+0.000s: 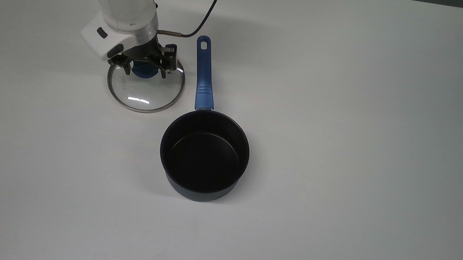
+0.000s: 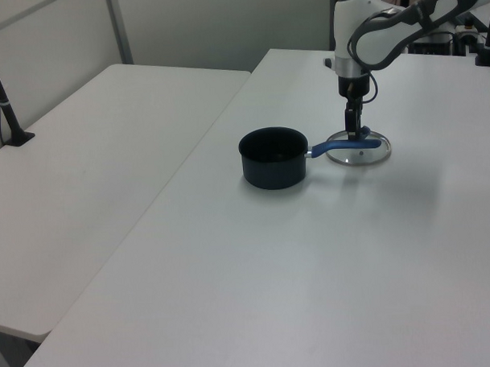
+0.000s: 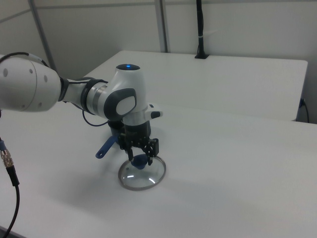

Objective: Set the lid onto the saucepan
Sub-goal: 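Close the gripper on the blue knob of the glass lid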

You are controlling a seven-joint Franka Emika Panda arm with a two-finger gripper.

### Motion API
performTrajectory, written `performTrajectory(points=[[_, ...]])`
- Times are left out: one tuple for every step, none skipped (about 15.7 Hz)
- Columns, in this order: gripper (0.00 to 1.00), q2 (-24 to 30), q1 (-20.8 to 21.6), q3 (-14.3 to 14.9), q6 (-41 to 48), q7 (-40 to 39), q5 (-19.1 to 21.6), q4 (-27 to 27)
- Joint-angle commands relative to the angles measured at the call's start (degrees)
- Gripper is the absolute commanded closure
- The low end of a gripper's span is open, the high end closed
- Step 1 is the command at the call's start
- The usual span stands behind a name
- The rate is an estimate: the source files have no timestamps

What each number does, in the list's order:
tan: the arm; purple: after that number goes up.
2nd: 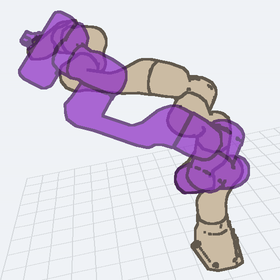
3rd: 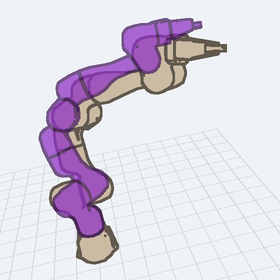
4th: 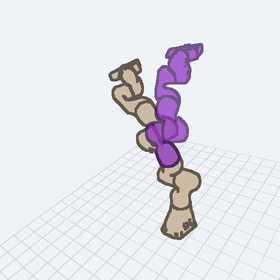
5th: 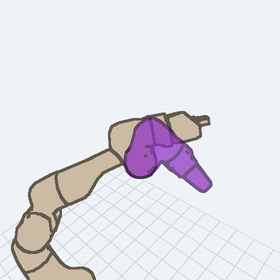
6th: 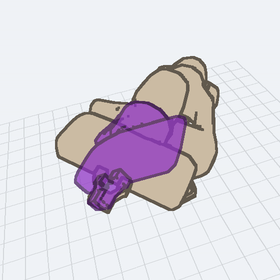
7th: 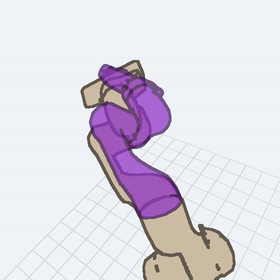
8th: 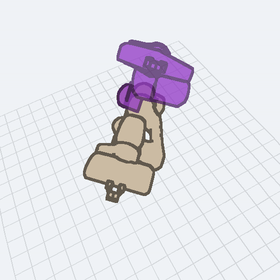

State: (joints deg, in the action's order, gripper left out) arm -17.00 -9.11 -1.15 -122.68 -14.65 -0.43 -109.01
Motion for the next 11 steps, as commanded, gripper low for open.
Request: performTrajectory(points=[[0.27,0.83,0.23,0.36,-1.95,0.94,1.05,-1.73],[0.27,0.83,0.23,0.36,-1.95,0.94,0.96,-1.82],[0.27,1.00,0.23,0.36,-1.86,0.85,0.96,-2.00],[0.27,1.35,0.23,0.36,-1.86,0.68,0.87,-2.61],[0.27,1.53,0.23,0.36,-1.86,0.41,0.78,-3.05],[0.27,1.62,0.23,0.45,-1.77,0.41,0.61,-3.14],[0.27,1.62,0.23,0.45,-1.77,0.41,0.43,-3.49],[0.27,1.62,0.23,0.45,-1.68,0.41,0.43,-3.49],[0.27,1.62,0.23,0.45,-1.68,0.41,0.43,-3.58],[0.27,1.62,0.23,0.45,-1.68,0.41,0.43,-3.58],[0.33,1.70,0.14,0.45,-1.68,0.41,0.43,-3.49]])
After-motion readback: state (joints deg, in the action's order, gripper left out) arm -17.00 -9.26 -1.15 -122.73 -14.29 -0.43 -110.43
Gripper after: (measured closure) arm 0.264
